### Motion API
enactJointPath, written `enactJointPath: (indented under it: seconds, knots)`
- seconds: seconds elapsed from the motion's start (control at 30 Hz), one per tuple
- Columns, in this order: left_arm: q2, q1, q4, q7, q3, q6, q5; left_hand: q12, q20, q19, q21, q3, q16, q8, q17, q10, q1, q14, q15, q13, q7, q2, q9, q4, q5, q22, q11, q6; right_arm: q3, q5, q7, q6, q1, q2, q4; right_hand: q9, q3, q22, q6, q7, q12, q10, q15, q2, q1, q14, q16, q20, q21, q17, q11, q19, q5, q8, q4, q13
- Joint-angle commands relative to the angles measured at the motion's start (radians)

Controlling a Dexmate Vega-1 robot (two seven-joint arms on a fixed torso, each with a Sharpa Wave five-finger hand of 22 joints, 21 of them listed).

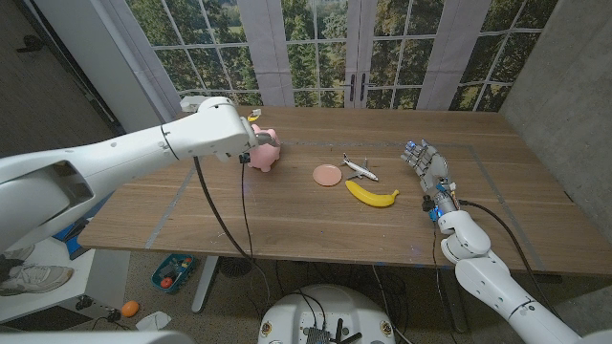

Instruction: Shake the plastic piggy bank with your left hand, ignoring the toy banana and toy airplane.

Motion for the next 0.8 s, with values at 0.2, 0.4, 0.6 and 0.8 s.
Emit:
enactJointPath:
  seconds: [0.2,0.4,0.6,0.8]
  knots:
    - [0.056,0.425,-0.131,0.114,-0.325,-0.386,0.305,0.035,-0.007,0.010,0.002,0.016,0.027,0.031,-0.002,-0.048,-0.025,0.014,-0.036,-0.014,-0.025,0.029,-0.002,-0.006,0.002,0.001,-0.043,-0.047,-0.002,0.010,0.006,-0.005,-0.009,-0.002,-0.002,0.003,-0.005,0.004,0.005,-0.001,-0.004,0.005,0.001,-0.001,-0.012,0.003,-0.004,0.000,-0.007,0.000,0.003,0.009,0.004,-0.004,0.001,0.005]
    - [0.049,0.592,-0.096,0.147,-0.450,-0.688,0.372,0.064,-0.025,0.121,0.009,0.065,0.032,0.050,-0.007,0.088,-0.013,0.112,-0.064,-0.026,-0.013,0.119,-0.007,-0.015,0.010,0.000,-0.077,0.104,-0.007,0.009,0.013,-0.004,-0.009,-0.002,0.000,0.003,-0.007,0.004,0.003,0.000,-0.005,0.004,0.003,-0.002,-0.016,0.001,-0.006,-0.003,-0.008,0.000,0.008,0.010,0.003,-0.004,0.003,0.005]
    - [0.036,0.688,-0.026,0.112,-0.530,-0.981,0.435,0.070,-0.096,0.233,0.016,0.137,0.023,0.041,-0.009,0.211,-0.003,0.204,-0.140,-0.032,0.036,0.221,-0.012,-0.014,0.020,0.003,-0.131,0.256,-0.010,-0.004,0.009,0.001,-0.015,-0.005,-0.006,0.003,-0.012,0.005,0.003,0.003,-0.005,0.004,0.000,-0.004,-0.023,0.002,-0.007,-0.009,-0.008,0.000,0.009,0.012,0.001,-0.004,0.008,0.005]
    - [-0.004,0.748,0.049,0.047,-0.602,-1.202,0.437,0.063,-0.168,0.247,0.006,0.207,0.021,0.025,-0.003,0.269,-0.020,0.236,-0.166,-0.034,0.092,0.253,-0.013,0.042,0.030,0.003,-0.155,0.311,-0.013,-0.020,-0.001,0.001,-0.025,-0.012,-0.019,0.003,-0.017,0.005,0.004,0.004,-0.006,0.000,-0.002,-0.005,-0.034,0.000,-0.009,-0.016,-0.011,-0.001,0.006,0.009,-0.002,-0.004,0.016,0.004]
